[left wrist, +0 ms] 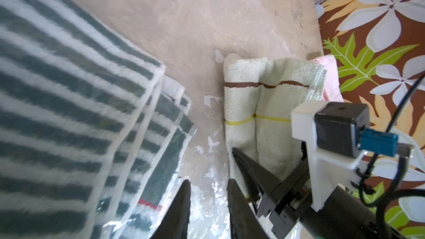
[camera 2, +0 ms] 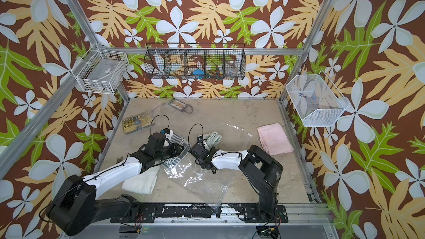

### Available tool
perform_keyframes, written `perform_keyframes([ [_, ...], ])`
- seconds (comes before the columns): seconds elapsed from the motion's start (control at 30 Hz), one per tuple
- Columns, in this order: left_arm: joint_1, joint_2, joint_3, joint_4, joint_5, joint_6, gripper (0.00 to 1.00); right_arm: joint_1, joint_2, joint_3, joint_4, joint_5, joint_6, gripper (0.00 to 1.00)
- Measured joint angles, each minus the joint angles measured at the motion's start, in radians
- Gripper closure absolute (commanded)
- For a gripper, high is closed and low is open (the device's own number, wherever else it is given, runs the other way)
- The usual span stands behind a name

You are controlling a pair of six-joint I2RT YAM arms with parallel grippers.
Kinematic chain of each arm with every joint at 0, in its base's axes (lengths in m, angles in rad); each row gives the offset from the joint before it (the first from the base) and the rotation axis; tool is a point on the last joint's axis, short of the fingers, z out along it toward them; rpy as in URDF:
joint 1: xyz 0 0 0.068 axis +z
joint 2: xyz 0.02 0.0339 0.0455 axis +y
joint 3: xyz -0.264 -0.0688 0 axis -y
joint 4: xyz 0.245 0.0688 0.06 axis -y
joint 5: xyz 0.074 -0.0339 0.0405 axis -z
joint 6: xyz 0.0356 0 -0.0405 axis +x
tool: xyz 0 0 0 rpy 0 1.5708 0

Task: Place the folded towel into the vacuum bag
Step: Pick up the towel from the vacuum bag, then adjust the vacuum bag at the center of the board.

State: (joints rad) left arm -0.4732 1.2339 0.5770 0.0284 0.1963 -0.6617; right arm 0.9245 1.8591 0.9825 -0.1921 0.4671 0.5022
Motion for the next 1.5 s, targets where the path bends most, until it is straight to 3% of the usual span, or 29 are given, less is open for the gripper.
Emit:
perform_keyframes([
  [0.03,0.000,-0.022,-0.012,-0.013,-0.021,-0.019,0.61,-0.008,-0.003,-0.004,0.000,0.008,-0.002,0.74],
  [0.1,0.001,-0.060,-0.030,-0.041,-0.070,-0.045,0.60,-0.031,-0.036,-0.019,0.009,-0.029,-0.001,0.81],
  [0.2,0.001,-0.106,-0.038,-0.095,-0.155,-0.070,0.60,-0.087,-0.113,-0.019,-0.016,-0.173,-0.006,0.84],
  [0.27,0.001,-0.125,-0.040,-0.128,-0.222,-0.085,0.58,-0.130,-0.180,0.013,-0.136,-0.283,-0.012,0.86],
  [0.37,0.001,-0.147,-0.055,-0.170,-0.298,-0.106,0.58,-0.199,-0.222,0.124,-0.202,-0.351,-0.047,0.87],
  [0.53,0.000,-0.192,-0.120,-0.200,-0.377,-0.179,0.58,-0.337,-0.078,0.273,-0.222,-0.369,-0.118,0.88],
  [0.63,0.000,-0.182,-0.151,-0.193,-0.386,-0.205,0.58,-0.366,0.028,0.325,-0.257,-0.370,-0.150,0.88],
  [0.8,0.000,-0.085,-0.151,-0.130,-0.374,-0.226,0.58,-0.380,0.076,0.304,-0.219,-0.390,-0.169,0.89],
  [1.03,-0.001,0.095,-0.082,-0.016,-0.345,-0.217,0.58,-0.455,-0.052,0.048,-0.002,-0.433,-0.129,0.90],
  [1.23,-0.001,0.245,0.047,0.038,-0.327,-0.190,0.59,-0.463,-0.209,-0.156,0.064,-0.462,-0.080,0.90],
  [1.5,-0.001,0.538,0.309,0.092,-0.307,-0.116,0.61,-0.428,-0.353,-0.277,0.037,-0.550,-0.001,0.90],
])
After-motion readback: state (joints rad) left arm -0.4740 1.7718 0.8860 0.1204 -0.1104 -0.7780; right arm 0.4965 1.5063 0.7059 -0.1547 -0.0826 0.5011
